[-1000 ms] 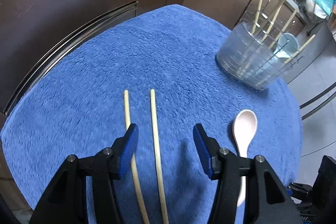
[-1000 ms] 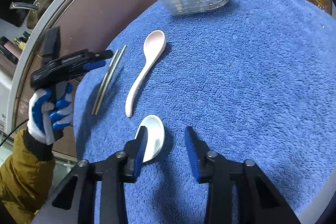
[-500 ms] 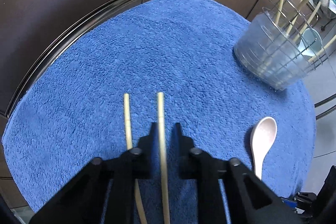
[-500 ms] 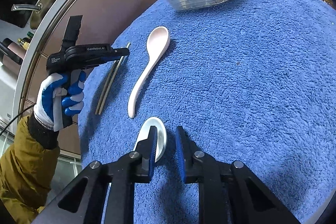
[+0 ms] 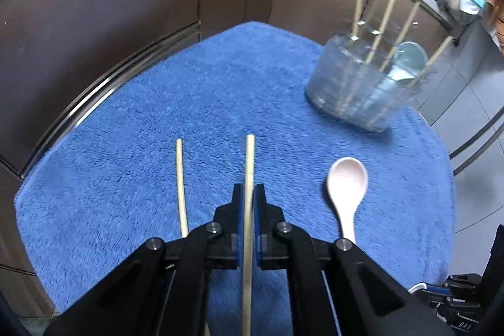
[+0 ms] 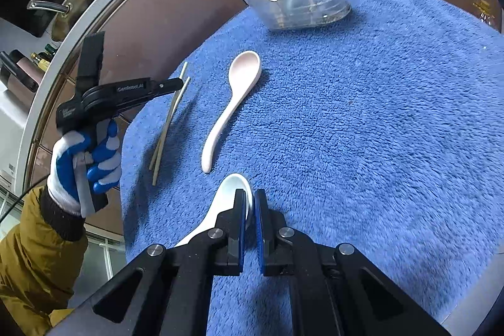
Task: Organize utensils
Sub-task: 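Grasp a chopstick with the left tool while the right tool grasps a white spoon, then lift the chopstick and white spoon and carry both over the utensil holder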
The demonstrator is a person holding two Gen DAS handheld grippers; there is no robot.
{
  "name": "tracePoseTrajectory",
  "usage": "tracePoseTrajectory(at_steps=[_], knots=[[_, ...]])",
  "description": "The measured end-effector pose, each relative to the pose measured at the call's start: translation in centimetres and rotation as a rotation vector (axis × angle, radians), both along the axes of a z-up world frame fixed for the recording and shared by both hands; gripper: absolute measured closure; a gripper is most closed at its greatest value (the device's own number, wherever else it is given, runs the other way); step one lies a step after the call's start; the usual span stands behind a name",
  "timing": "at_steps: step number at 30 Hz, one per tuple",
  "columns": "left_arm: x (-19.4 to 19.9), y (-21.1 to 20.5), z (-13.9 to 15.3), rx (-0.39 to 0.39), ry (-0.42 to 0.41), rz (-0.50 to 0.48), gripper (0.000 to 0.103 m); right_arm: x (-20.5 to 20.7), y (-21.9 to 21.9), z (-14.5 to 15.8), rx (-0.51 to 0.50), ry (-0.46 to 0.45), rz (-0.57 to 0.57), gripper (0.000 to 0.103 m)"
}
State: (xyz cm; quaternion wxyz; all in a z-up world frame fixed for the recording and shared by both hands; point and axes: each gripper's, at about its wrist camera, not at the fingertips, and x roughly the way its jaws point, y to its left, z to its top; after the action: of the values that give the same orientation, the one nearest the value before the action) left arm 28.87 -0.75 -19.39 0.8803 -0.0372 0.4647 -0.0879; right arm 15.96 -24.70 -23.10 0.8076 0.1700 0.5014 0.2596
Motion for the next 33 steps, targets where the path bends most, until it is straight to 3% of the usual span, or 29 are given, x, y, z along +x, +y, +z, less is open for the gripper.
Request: tracePoseTrajectory(at_steps=[12, 20, 33], knots=[[-6.8, -2.5, 5.4, 0.065, -0.189, -0.049, 0.098, -4.2, -0.5, 3.3, -0.04, -0.079, -0.052, 0.097], [-9.9, -1.3, 7.1, -0.007, -0.238, -0.043, 0.098, -6.1, -0.5, 4.9, -0.067, -0.122, -0.079, 0.097], [-13.8, -0.1, 8.9, -0.053, -0.306, -0.02, 0.098, -8.7, -0.5, 8.3, -0.112, -0.202, -0.12, 0.097]])
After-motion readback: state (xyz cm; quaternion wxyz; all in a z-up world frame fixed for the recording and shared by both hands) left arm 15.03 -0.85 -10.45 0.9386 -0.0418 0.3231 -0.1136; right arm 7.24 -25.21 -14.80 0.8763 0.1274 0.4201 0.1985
